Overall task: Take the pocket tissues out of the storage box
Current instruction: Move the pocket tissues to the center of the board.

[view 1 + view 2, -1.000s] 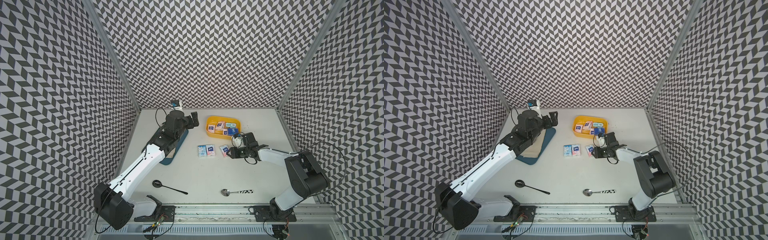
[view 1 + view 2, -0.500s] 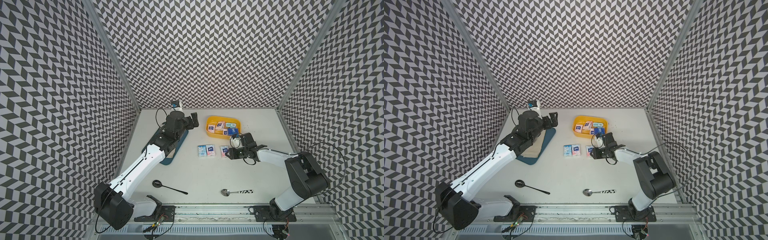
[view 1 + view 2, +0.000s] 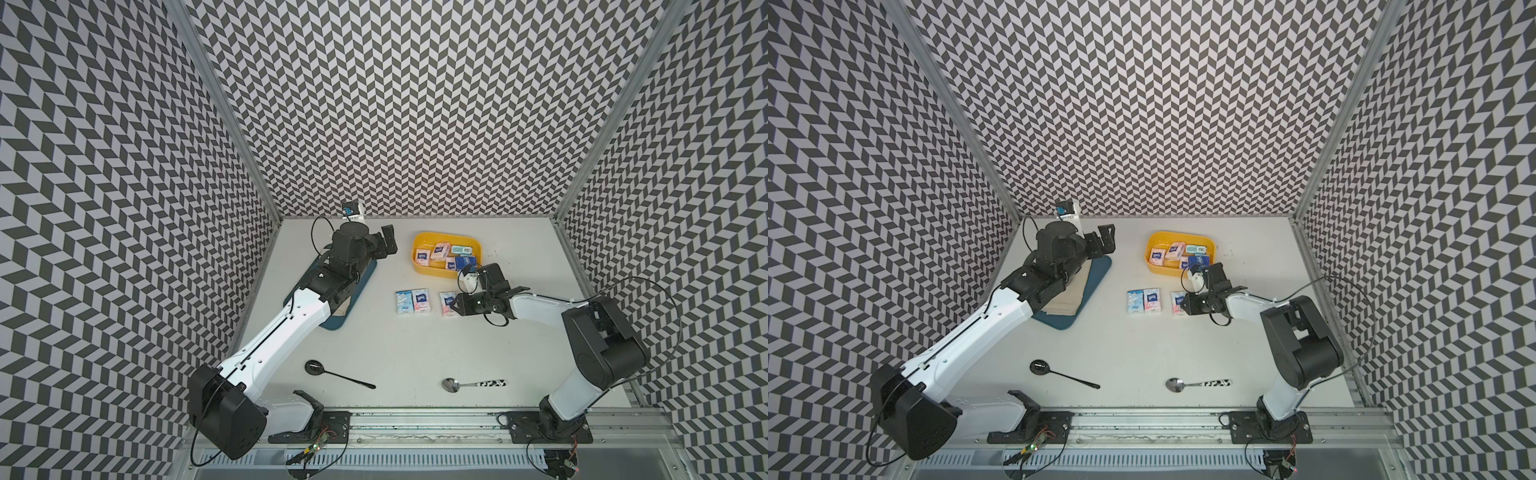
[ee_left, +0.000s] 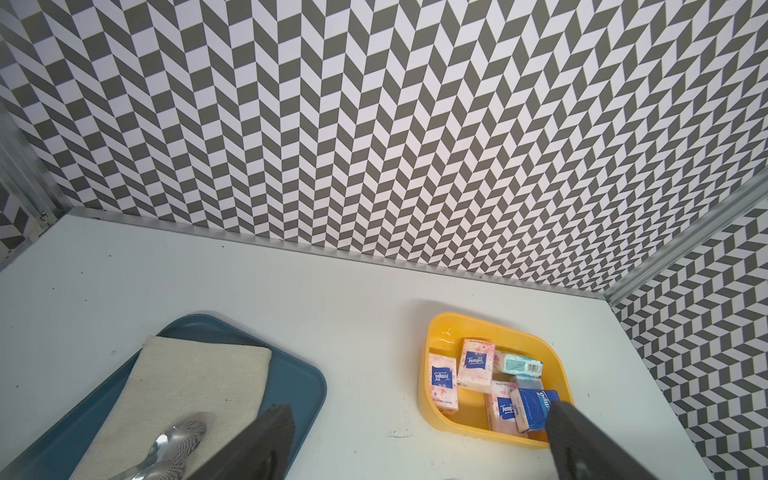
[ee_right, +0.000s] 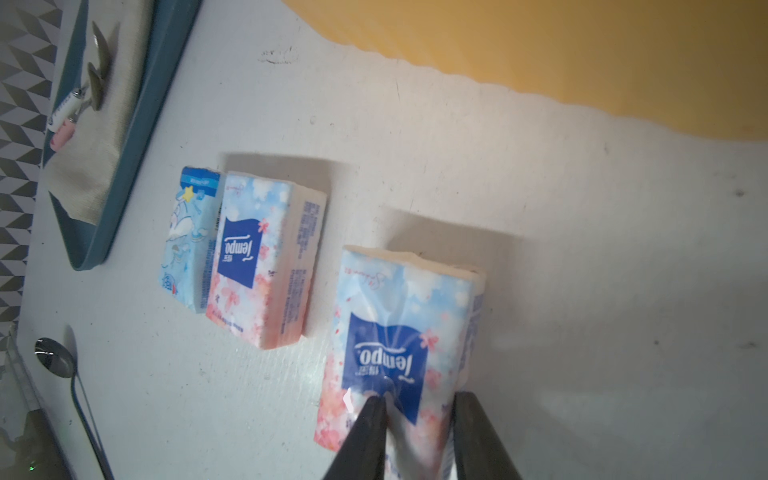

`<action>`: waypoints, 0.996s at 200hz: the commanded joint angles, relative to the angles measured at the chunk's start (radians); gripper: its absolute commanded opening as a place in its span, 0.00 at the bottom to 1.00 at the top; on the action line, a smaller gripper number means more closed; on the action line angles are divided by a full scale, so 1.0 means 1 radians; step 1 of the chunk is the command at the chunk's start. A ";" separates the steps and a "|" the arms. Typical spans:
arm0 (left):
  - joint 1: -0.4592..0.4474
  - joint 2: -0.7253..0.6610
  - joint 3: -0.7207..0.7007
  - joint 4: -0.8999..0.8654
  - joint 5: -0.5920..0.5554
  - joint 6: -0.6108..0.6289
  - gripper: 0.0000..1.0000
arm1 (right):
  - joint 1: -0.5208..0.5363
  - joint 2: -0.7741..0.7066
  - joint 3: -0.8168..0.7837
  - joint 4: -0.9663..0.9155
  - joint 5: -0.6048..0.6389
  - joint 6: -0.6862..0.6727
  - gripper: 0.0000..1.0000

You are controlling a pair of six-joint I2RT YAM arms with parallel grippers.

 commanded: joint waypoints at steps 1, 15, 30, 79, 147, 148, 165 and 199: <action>-0.005 -0.009 -0.016 0.019 -0.007 0.003 0.99 | 0.016 0.029 -0.013 0.059 0.010 0.021 0.31; -0.005 -0.011 -0.020 0.021 -0.007 0.003 0.99 | 0.033 0.043 -0.004 0.069 0.014 0.039 0.31; -0.006 -0.011 -0.022 0.020 -0.009 0.007 0.99 | 0.052 0.059 0.012 0.074 0.031 0.061 0.31; -0.005 -0.017 -0.023 0.018 -0.019 0.016 0.99 | 0.077 0.083 0.038 0.101 0.070 0.125 0.30; -0.005 -0.011 -0.025 0.019 -0.022 0.015 0.99 | 0.090 0.101 0.062 0.128 0.046 0.159 0.30; -0.005 -0.011 -0.025 0.019 -0.022 0.015 0.99 | 0.091 0.100 0.062 0.128 0.046 0.159 0.30; -0.005 -0.012 -0.026 0.019 -0.024 0.018 0.99 | 0.090 0.098 0.067 0.129 0.045 0.161 0.30; -0.006 -0.016 -0.024 0.017 -0.029 0.023 0.99 | 0.090 0.078 0.080 0.112 0.046 0.162 0.31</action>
